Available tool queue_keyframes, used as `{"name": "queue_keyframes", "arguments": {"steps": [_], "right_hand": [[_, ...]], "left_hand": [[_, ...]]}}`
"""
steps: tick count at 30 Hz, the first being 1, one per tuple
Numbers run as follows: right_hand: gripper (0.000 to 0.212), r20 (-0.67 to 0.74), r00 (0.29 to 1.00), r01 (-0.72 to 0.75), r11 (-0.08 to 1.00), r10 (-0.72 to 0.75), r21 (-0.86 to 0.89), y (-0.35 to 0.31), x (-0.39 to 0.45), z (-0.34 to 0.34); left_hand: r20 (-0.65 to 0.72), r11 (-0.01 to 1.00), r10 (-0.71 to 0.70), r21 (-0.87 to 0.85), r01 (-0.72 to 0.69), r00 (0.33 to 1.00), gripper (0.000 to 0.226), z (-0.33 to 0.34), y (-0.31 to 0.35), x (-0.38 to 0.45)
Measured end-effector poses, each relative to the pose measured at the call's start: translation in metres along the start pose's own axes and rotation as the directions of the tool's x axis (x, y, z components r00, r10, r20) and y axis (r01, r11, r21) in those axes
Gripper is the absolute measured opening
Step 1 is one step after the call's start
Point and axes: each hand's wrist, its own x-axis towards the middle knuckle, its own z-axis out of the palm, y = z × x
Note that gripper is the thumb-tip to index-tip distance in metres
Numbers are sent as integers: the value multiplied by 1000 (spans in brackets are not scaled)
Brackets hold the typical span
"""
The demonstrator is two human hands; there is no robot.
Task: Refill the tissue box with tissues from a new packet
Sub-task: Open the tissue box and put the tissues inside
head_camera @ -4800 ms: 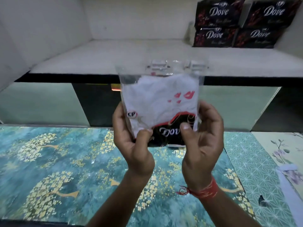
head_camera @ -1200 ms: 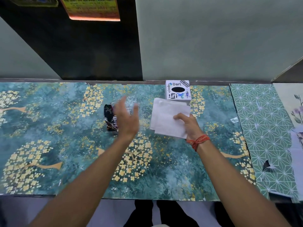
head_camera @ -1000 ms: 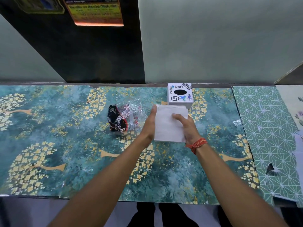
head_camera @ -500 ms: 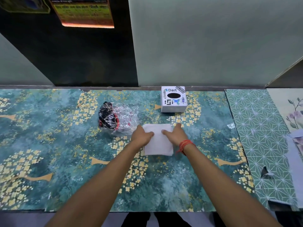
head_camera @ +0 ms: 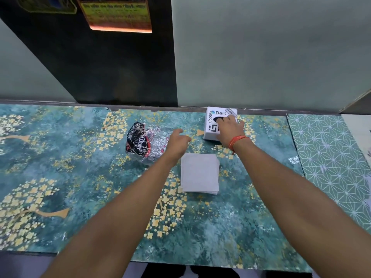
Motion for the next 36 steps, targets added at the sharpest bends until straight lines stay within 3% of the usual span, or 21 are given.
{"name": "queue_keyframes", "arguments": {"steps": [1, 3, 4, 6, 8, 10, 19, 27, 29, 31, 34, 36], "right_hand": [[46, -16, 1000, 3, 999, -2, 54, 0, -2, 2], [43, -101, 993, -21, 929, 62, 370, -7, -19, -3], [39, -137, 984, -13, 807, 117, 591, -12, -31, -9], [27, -89, 974, -12, 437, 210, 899, -22, -57, -27], [22, 39, 977, -77, 177, 207, 981, -26, -80, -43], [28, 146, 977, -154, 41, 154, 987, -29, -98, -54], [30, 180, 973, -200, 141, 145, 969, -47, -135, -67], [42, 192, 973, -219, 258, 125, 941, -61, -145, -58], [48, 214, 958, -252, 205, 193, 946, -58, -144, -57], [54, 296, 925, -316, 52, 237, 947, -49, -142, -56], [54, 337, 925, -335, -42, 178, 941, -39, -139, -56], [45, 330, 923, -316, -98, 199, 944, -39, -137, -57]], "left_hand": [[18, 1000, -3, -21, 3, 1000, 58, -1, 0, -2], [68, 997, -13, -76, 18, 998, 64, -3, 4, -12], [101, 994, -10, -111, 21, 995, 68, -5, 7, -18], [179, 982, 8, -188, 26, 984, 76, -10, 15, -33], [242, 968, 47, -250, 16, 969, 82, -15, 17, -44], [281, 959, 88, -283, -5, 956, 91, -18, 16, -53], [332, 949, 116, -316, -5, 936, 98, -18, 2, -72], [319, 957, 65, -287, 31, 945, 62, -27, -8, -79], [310, 937, 27, -338, 83, 950, 73, -35, -11, -80], [311, 902, 13, -414, 123, 950, 86, -47, -18, -77], [321, 863, 41, -489, 128, 946, 88, -63, -23, -75], [228, 896, 35, -439, 70, 973, 81, -69, -24, -77]]}}
